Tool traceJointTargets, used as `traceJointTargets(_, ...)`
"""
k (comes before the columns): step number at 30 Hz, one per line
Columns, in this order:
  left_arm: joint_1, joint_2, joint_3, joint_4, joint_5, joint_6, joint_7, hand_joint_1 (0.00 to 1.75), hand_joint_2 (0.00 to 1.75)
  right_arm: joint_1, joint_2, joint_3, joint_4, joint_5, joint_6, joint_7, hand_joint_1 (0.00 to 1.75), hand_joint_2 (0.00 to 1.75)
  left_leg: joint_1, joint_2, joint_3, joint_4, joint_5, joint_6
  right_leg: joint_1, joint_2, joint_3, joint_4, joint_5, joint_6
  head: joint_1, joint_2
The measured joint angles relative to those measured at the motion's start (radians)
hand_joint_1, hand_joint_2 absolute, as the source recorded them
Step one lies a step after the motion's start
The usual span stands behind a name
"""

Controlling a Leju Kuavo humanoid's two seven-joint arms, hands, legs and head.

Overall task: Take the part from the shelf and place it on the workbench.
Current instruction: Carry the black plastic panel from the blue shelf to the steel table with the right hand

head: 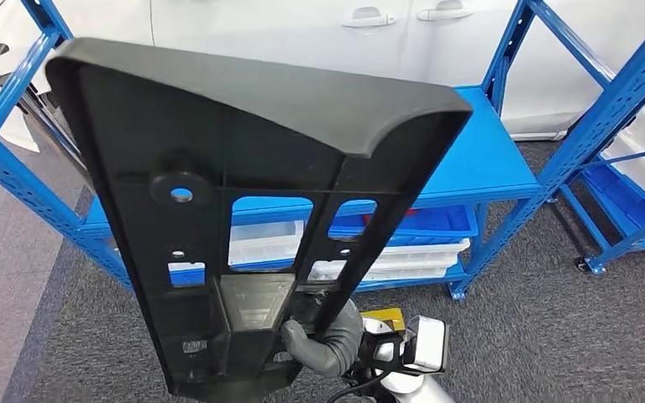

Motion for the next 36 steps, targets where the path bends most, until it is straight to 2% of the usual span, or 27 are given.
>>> traceJointTargets(1,0.000,0.001,0.000,0.000,0.001,0.000,0.000,0.00,1.75,0.000,0.002,0.000,0.002,-0.003,0.001,0.000,1.75,1.75,0.002,0.000,-0.014,0.066,-0.042,-0.004,0.001,-0.001,-0.014,0.001,0.011,-0.001,0.000,0.000)
traceJointTargets(2,0.000,0.002,0.000,0.000,0.002,0.001,0.001,0.00,1.75,0.000,0.002,0.000,0.006,-0.006,0.004,0.000,1.75,1.75,0.003,0.000,-0.021,0.124,-0.062,-0.008,0.002,-0.002,-0.029,0.002,0.022,-0.001,0.000,0.000)
traceJointTargets(3,0.000,0.003,0.000,0.000,0.002,0.001,0.001,0.00,1.75,0.000,0.003,0.000,0.009,-0.009,0.007,0.000,1.75,1.75,0.005,0.000,-0.016,0.159,-0.059,-0.011,0.003,-0.002,-0.045,0.004,0.033,0.000,0.000,0.000)
traceJointTargets(4,0.000,0.003,0.000,0.000,0.002,0.002,0.001,0.00,1.75,-0.001,0.003,0.000,0.012,-0.013,0.011,0.000,1.75,1.75,0.007,0.000,0.006,0.156,-0.034,-0.013,0.003,-0.003,-0.060,0.008,0.044,0.003,0.000,0.000)
traceJointTargets(6,-0.002,0.003,0.000,0.000,0.004,0.005,0.001,0.00,1.75,-0.002,0.004,0.000,0.015,-0.018,0.016,0.000,1.75,1.75,0.011,0.000,0.104,0.053,0.006,-0.013,0.003,-0.003,-0.089,0.019,0.061,0.010,0.000,0.000)
traceJointTargets(8,-0.005,0.003,0.000,0.000,0.005,0.008,0.000,0.00,1.75,-0.004,0.007,0.000,0.016,-0.023,0.017,0.000,1.75,1.75,0.010,-0.002,0.208,-0.090,-0.011,-0.005,0.005,-0.003,-0.106,0.031,0.074,0.020,0.000,0.000)
traceJointTargets(9,-0.006,0.003,0.000,0.000,0.006,0.009,0.000,0.00,1.75,-0.005,0.008,0.000,0.016,-0.025,0.017,0.000,1.75,1.75,0.007,-0.003,0.234,-0.131,-0.025,0.001,0.005,-0.004,-0.110,0.035,0.081,0.025,0.000,0.000)
traceJointTargets(10,-0.006,0.003,0.000,0.000,0.007,0.012,0.000,0.00,1.75,-0.006,0.009,0.000,0.016,-0.026,0.017,0.000,1.75,1.75,0.003,-0.004,0.239,-0.150,-0.028,0.008,0.005,-0.005,-0.114,0.036,0.089,0.032,0.000,0.000)
traceJointTargets(12,-0.005,0.003,0.001,0.000,0.010,0.018,0.004,0.00,1.75,-0.006,0.009,0.001,0.019,-0.026,0.015,0.000,1.75,1.75,0.003,-0.001,0.224,-0.153,-0.014,0.025,0.000,-0.003,-0.123,0.041,0.090,0.045,0.000,0.000)
traceJointTargets(13,-0.004,0.003,0.001,0.000,0.011,0.022,0.010,0.00,1.75,-0.006,0.008,0.002,0.020,-0.026,0.013,0.000,1.75,1.75,0.004,0.001,0.213,-0.155,-0.004,0.033,-0.002,-0.002,-0.134,0.062,0.065,0.050,0.000,0.000)
traceJointTargets(14,-0.004,0.003,0.001,0.000,0.013,0.028,0.017,0.00,1.75,-0.007,0.008,0.004,0.022,-0.025,0.010,0.000,1.75,1.75,0.005,0.004,0.202,-0.157,0.007,0.040,-0.004,0.000,-0.150,0.102,0.023,0.056,0.000,0.000)
traceJointTargets(16,-0.003,0.004,0.002,0.000,0.013,0.040,0.034,0.00,1.75,-0.007,0.008,0.007,0.024,-0.023,0.000,0.000,1.75,1.75,0.004,0.006,0.174,-0.156,0.028,0.046,-0.008,0.001,-0.187,0.228,-0.073,0.064,0.000,0.000)
traceJointTargets(17,-0.002,0.004,0.002,0.000,0.013,0.047,0.044,0.00,1.75,-0.007,0.008,0.008,0.026,-0.021,-0.004,0.000,1.75,1.75,0.003,0.006,0.161,-0.155,0.039,0.046,-0.010,0.001,-0.199,0.287,-0.096,0.067,0.000,0.000)
traceJointTargets(18,-0.001,0.004,0.002,0.000,0.013,0.054,0.054,0.00,1.75,-0.006,0.008,0.008,0.027,-0.020,-0.007,0.000,1.75,1.75,0.002,0.006,0.148,-0.153,0.048,0.046,-0.011,0.001,-0.199,0.322,-0.096,0.068,0.000,0.000)
traceJointTargets(19,0.000,0.004,0.002,0.000,0.012,0.062,0.065,0.00,1.75,-0.006,0.007,0.008,0.027,-0.018,-0.009,0.000,1.75,1.75,0.001,0.006,0.136,-0.151,0.056,0.044,-0.011,0.001,-0.182,0.322,-0.078,0.067,0.000,0.000)
traceJointTargets(20,0.002,0.005,0.002,0.000,0.012,0.069,0.077,0.00,1.75,-0.006,0.007,0.008,0.027,-0.017,-0.009,0.000,1.75,1.75,0.001,0.006,0.127,-0.149,0.062,0.043,-0.010,0.001,-0.146,0.284,-0.052,0.064,0.000,0.000)
traceJointTargets(21,0.003,0.005,0.002,0.000,0.011,0.075,0.086,0.00,1.75,-0.005,0.006,0.008,0.026,-0.017,-0.009,0.000,1.75,1.75,0.001,0.008,0.120,-0.146,0.067,0.041,-0.008,-0.004,-0.094,0.214,-0.031,0.059,0.000,0.000)
traceJointTargets(23,0.005,0.005,0.002,0.000,0.008,0.086,0.101,0.00,1.75,-0.007,0.006,0.008,0.024,-0.017,-0.007,0.000,1.75,1.75,-0.002,0.014,0.113,-0.142,0.074,0.035,0.002,-0.027,-0.001,0.075,-0.024,0.045,0.000,0.000)
traceJointTargets(24,0.006,0.006,0.002,0.001,0.005,0.091,0.108,0.00,1.75,-0.007,0.006,0.008,0.023,-0.017,-0.005,0.000,1.75,1.75,-0.003,0.019,0.111,-0.140,0.078,0.030,0.007,-0.037,0.022,0.033,-0.031,0.038,0.000,0.000)
traceJointTargets(27,0.011,0.014,0.002,0.001,0.001,0.108,0.128,0.00,1.75,0.001,0.006,0.005,0.014,-0.013,-0.002,0.000,1.75,1.75,-0.003,0.035,0.108,-0.138,0.082,0.013,0.008,-0.024,0.022,0.005,-0.029,0.016,0.000,0.000)
traceJointTargets(28,0.011,0.018,0.002,0.001,0.001,0.112,0.132,0.00,1.75,0.005,0.006,0.004,0.011,-0.009,-0.002,0.000,1.75,1.75,-0.003,0.033,0.101,-0.121,0.067,0.008,0.005,-0.017,0.020,0.001,-0.022,0.009,0.000,0.000)
traceJointTargets(29,0.011,0.021,0.002,0.001,0.001,0.114,0.135,0.00,1.75,0.007,0.006,0.002,0.008,-0.007,-0.002,0.000,1.75,1.75,-0.002,0.028,0.086,-0.084,0.039,0.003,0.002,-0.011,0.017,-0.002,-0.015,0.002,0.000,0.000)
traceJointTargets(31,0.011,0.027,0.002,0.001,0.001,0.117,0.139,0.00,1.75,0.013,0.006,0.000,0.005,-0.005,-0.001,0.000,1.75,1.75,0.002,0.016,0.037,0.043,-0.040,-0.004,0.002,0.002,0.007,-0.002,-0.006,-0.005,0.000,0.000)
traceJointTargets(32,0.012,0.029,0.002,0.001,0.001,0.118,0.141,0.00,1.75,0.017,0.006,-0.002,0.005,-0.005,-0.001,0.000,1.75,1.75,0.003,0.013,0.014,0.105,-0.068,-0.007,0.002,0.009,0.002,0.000,-0.003,-0.006,0.000,0.000)
traceJointTargets(33,0.012,0.030,0.002,0.001,0.002,0.119,0.143,0.00,1.75,0.021,0.006,-0.004,0.005,-0.004,0.000,0.000,1.75,1.75,0.003,0.013,0.003,0.142,-0.077,-0.009,0.003,0.017,-0.004,0.002,0.000,-0.005,0.000,0.000)
traceJointTargets(34,0.013,0.030,0.002,0.001,0.002,0.119,0.145,0.00,1.75,0.025,0.006,-0.005,0.005,-0.002,-0.001,0.000,1.75,1.75,0.003,0.012,0.011,0.140,-0.066,-0.010,0.002,0.026,-0.008,0.005,0.003,-0.004,0.000,0.000)
traceJointTargets(36,0.013,0.030,0.002,0.001,0.001,0.118,0.146,0.00,1.75,0.029,0.006,-0.008,0.002,0.007,-0.003,0.000,1.75,1.75,0.006,0.000,0.079,0.030,-0.006,-0.009,0.001,0.044,-0.015,0.015,0.004,0.001,0.000,0.000)
